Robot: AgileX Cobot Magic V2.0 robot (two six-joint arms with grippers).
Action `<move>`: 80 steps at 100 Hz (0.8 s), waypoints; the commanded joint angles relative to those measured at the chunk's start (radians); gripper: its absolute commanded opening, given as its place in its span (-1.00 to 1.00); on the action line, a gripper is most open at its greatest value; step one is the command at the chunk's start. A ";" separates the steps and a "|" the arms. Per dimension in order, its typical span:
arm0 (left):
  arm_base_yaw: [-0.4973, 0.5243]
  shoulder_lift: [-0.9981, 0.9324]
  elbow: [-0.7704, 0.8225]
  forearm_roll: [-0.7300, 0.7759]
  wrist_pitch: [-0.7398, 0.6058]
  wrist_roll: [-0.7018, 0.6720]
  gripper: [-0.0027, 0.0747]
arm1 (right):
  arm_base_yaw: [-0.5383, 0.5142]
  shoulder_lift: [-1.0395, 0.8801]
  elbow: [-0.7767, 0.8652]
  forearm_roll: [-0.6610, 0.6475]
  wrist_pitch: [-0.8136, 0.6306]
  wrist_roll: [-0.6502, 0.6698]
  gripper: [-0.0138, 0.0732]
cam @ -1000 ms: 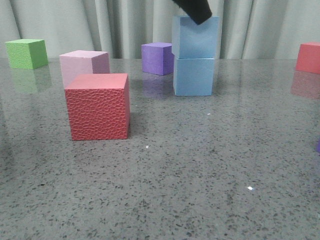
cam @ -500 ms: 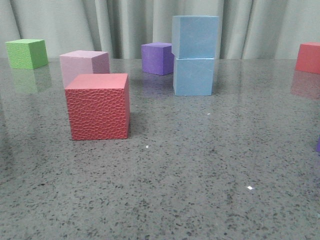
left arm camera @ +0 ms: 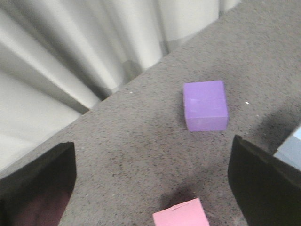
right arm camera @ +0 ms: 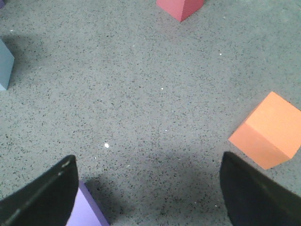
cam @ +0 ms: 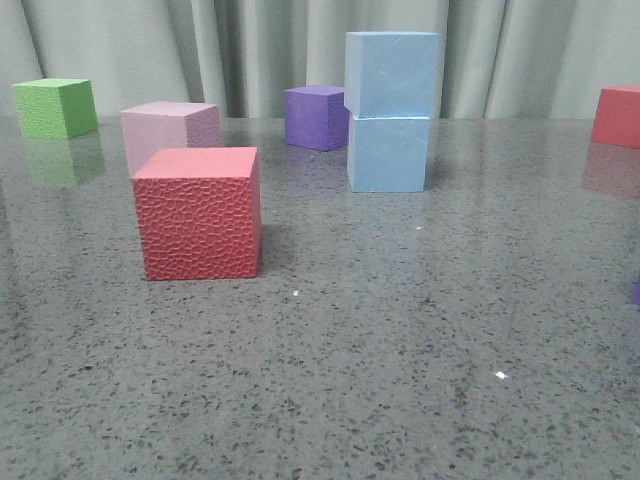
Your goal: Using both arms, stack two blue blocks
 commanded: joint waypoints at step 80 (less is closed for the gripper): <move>0.267 -0.581 0.586 -0.003 -0.126 -0.087 0.67 | -0.007 -0.001 -0.023 -0.014 -0.040 -0.007 0.72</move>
